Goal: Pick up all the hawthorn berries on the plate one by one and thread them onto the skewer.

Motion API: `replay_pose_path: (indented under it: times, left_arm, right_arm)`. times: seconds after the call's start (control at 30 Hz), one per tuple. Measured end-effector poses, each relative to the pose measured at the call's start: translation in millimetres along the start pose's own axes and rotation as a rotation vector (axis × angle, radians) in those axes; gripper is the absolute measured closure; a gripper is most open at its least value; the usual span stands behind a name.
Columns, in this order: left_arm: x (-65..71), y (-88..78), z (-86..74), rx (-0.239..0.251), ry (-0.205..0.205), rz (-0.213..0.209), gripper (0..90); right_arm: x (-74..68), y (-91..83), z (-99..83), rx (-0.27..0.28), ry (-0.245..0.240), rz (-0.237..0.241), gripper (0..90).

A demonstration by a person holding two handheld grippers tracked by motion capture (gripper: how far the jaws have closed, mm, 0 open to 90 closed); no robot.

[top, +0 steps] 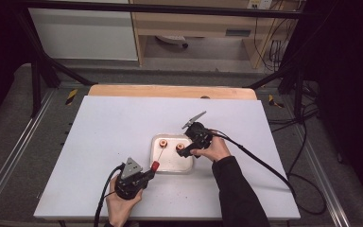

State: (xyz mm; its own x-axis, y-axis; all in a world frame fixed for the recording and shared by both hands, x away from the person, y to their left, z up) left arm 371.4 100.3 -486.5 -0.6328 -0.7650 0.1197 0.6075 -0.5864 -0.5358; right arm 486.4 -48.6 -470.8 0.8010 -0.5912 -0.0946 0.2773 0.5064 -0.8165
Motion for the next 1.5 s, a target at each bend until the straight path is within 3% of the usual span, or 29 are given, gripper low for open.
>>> replay_pose_path:
  times: [0.27,0.43,0.57,1.13,1.3,1.5]
  left_arm:
    - [-2.0,0.7,-1.4,-0.006,0.006,0.002,88.4]
    - [-1.5,1.9,-2.3,-0.013,0.015,0.001,88.4]
    - [-1.2,2.1,-2.6,-0.015,0.015,-0.002,88.4]
    - [-2.6,2.9,-4.8,-0.030,0.024,0.001,88.4]
    - [-3.4,2.4,-4.1,-0.026,0.027,0.002,88.4]
    - [-2.9,2.2,-3.0,-0.019,0.021,0.002,88.4]
  right_arm:
    - [3.5,16.7,3.3,-0.085,-0.035,0.009,26.4]
    - [7.6,26.2,4.6,-0.120,-0.063,-0.007,33.9]
    - [7.4,32.3,6.0,-0.142,-0.083,0.007,39.0]
    - [9.7,40.1,4.7,-0.176,-0.103,0.022,60.3]
    - [9.0,36.9,6.7,-0.165,-0.082,0.013,60.7]
    - [2.2,21.4,10.7,-0.128,-0.039,0.010,60.8]
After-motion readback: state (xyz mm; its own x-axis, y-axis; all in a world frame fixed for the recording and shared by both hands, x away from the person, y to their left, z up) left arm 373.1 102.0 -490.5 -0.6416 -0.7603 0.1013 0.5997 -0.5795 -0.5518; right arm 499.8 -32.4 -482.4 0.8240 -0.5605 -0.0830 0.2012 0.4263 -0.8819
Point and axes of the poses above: each handheld gripper's, and its own axes: y roughly forward along the jaws, z roughly out of its top, x roughly to its right, the point moved 9 cm from there along y, roughly forward along the jaws, and after that the axes turned 2 degrees about x, right-handed, at the moved point
